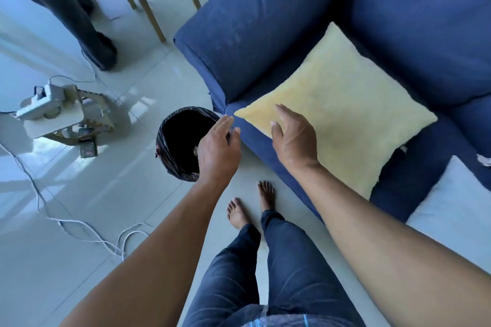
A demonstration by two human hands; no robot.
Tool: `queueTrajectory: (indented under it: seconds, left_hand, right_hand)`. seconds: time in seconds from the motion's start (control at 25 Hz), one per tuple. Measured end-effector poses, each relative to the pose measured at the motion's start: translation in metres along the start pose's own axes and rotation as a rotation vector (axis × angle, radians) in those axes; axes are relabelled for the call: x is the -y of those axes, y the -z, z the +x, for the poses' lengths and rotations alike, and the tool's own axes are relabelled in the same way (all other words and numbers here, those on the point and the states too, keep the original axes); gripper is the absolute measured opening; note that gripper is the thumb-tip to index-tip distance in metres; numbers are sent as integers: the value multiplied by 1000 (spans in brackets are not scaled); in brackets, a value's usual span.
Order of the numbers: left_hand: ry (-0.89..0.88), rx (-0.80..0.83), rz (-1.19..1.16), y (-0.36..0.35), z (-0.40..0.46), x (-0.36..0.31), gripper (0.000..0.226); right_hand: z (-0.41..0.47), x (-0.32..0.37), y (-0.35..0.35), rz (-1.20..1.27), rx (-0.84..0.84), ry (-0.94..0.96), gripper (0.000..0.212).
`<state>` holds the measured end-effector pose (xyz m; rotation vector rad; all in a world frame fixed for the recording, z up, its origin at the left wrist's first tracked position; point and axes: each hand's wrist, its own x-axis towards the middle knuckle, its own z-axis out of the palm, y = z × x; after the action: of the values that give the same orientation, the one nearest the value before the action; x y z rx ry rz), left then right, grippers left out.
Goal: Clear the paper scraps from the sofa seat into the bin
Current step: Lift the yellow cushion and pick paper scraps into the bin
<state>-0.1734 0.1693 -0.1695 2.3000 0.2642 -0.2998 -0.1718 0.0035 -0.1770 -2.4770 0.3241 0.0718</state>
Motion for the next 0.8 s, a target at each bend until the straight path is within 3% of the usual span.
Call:
queueTrajectory:
  seconds: [0.24,0.48,0.8]
  left_hand:
    - [-259,219,135,-50,-16,-92,42]
    - [-571,405,207,-156,-55,-169,41]
    - [-644,571,302,-294,-127,-223,39]
  right_hand:
    - [-33,-80,89,-7,-218,-193,46]
    - [-86,-188,155,26,-343,-427,47]
    - [-140,-312,202,41,-322,-516,49]
